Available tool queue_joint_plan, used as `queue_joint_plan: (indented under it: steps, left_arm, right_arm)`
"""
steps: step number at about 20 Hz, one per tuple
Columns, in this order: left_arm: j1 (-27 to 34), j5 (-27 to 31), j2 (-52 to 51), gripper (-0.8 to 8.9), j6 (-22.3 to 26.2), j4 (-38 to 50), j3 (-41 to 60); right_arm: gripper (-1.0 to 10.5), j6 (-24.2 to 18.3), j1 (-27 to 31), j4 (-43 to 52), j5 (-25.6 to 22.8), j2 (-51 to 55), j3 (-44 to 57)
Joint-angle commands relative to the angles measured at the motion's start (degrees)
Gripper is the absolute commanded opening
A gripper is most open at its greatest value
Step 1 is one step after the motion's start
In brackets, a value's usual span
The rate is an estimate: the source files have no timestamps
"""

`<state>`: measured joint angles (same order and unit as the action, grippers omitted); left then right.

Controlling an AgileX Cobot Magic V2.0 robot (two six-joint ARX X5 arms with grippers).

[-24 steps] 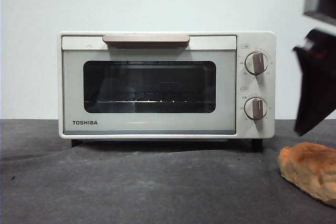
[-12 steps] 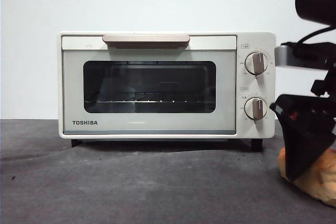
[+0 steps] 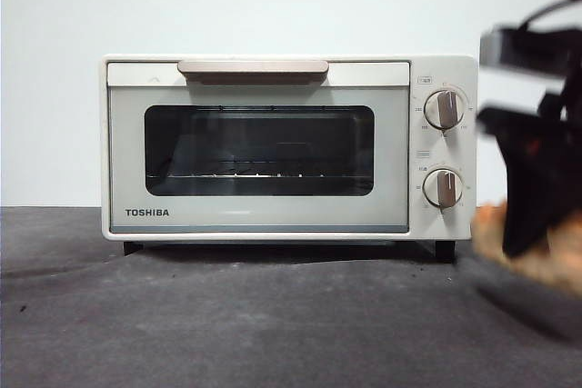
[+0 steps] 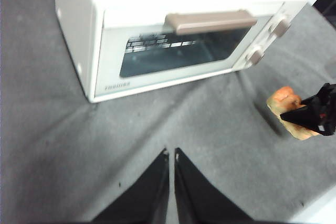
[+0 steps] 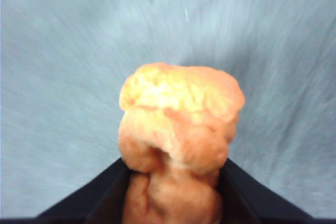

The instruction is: The left arm flap open the oven, the right arm pick bread and place it into oven, the left arm flap close the oven

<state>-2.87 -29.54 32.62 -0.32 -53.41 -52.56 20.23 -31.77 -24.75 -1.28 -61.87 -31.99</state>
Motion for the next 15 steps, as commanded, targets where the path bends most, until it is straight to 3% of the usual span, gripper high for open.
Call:
queue_joint_plan:
  steps: [1,8,15]
  left_arm:
    - [-1.4,-0.2,2.4,0.18,-2.6,3.7,-1.1]
    - [-10.3,0.1,15.3,0.19,-7.8,21.6,-1.4]
    - [-18.5,5.9,31.1,0.18,-8.3,35.7,-5.3]
  right_arm:
    - [1.9,0.1,-0.4,-3.1,0.0,3.8,-2.8]
    - [1.9,-0.3,-0.4,-11.8,0.0,14.0,-10.2]
    - [1.9,-1.2,-0.3,-16.0,-0.1,18.3,-15.7]
